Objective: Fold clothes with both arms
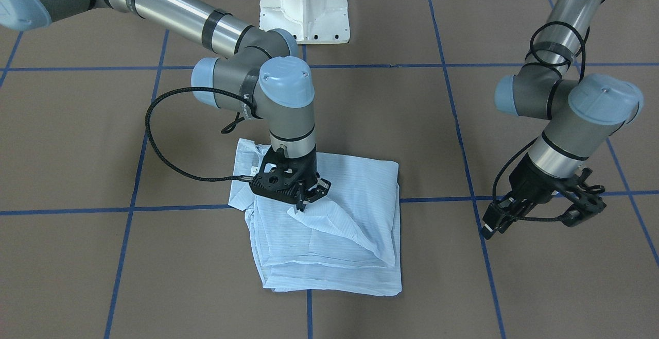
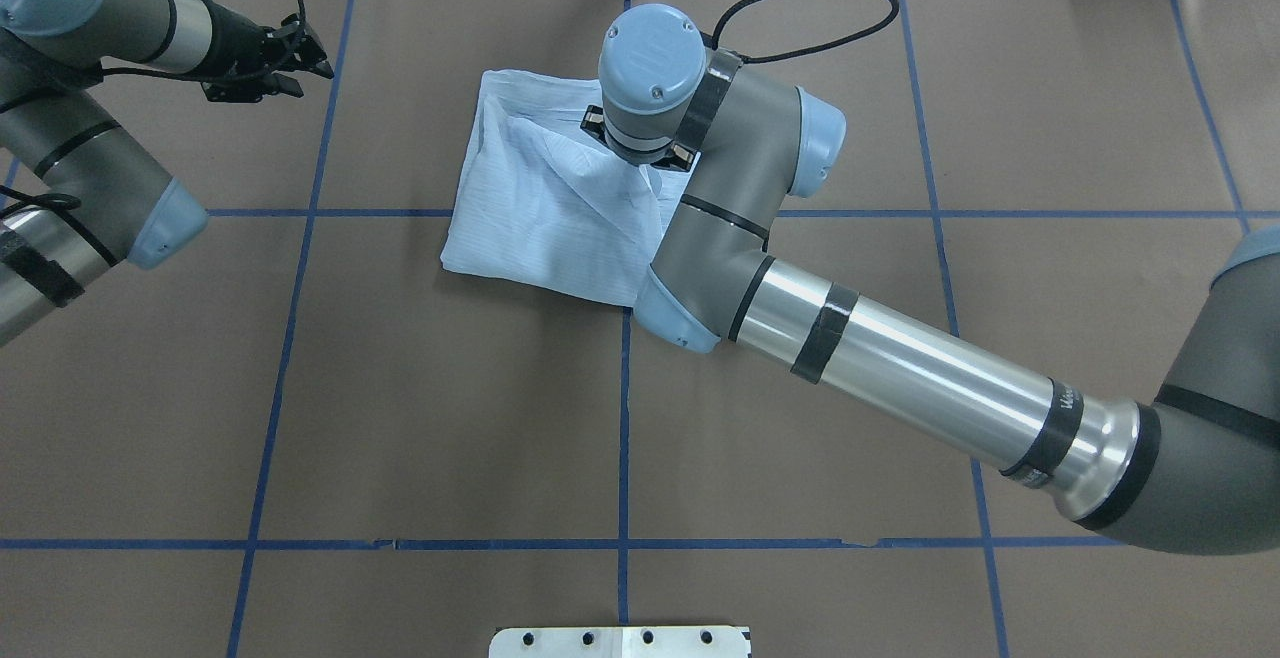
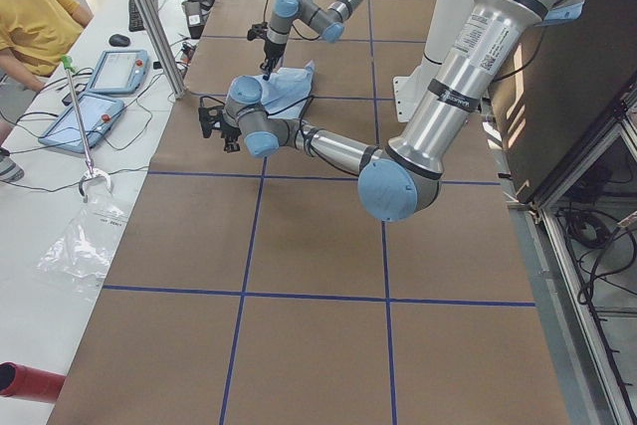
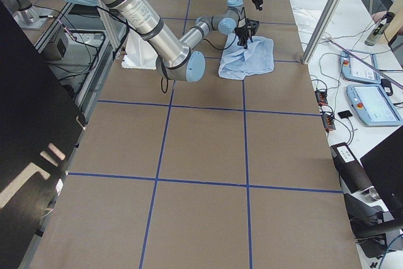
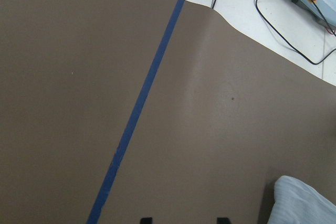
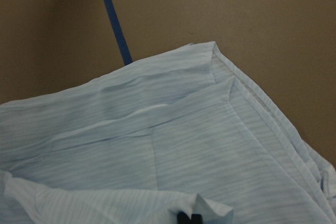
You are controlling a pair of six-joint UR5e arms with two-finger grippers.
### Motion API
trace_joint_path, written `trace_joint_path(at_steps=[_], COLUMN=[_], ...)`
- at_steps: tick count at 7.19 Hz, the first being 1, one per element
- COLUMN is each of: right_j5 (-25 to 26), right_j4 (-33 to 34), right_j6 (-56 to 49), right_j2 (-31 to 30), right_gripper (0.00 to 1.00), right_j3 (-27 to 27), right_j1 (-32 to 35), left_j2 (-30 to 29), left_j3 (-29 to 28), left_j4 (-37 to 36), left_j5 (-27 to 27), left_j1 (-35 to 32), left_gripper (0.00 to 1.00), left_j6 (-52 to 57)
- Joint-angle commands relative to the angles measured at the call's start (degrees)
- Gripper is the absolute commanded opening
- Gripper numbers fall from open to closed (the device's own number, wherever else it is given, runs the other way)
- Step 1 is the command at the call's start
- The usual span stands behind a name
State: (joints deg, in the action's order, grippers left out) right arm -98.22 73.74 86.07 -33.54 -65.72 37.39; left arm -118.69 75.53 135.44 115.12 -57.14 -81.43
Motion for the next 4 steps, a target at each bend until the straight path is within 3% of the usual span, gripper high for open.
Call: trace_joint_path(at_steps=[1, 4], right_j5=[-0.48, -0.39], right_j4=[-6.03, -6.59], right_j6=[-3.70, -8.72], right_j2=[2.32, 2.69], right_gripper=[0.00, 0.00], right_j3=[8.11, 12.71], right_j1=[3.20, 4.36], left_j2=[0.04, 0.13], left_j3=[0.06, 0.67], left_j4=[0.00, 0.00], left_j5=[-0.08, -0.08], left_j1=[0.01, 0.01], left_gripper=[0.51, 0.51], left_j6=[-0.22, -0.49])
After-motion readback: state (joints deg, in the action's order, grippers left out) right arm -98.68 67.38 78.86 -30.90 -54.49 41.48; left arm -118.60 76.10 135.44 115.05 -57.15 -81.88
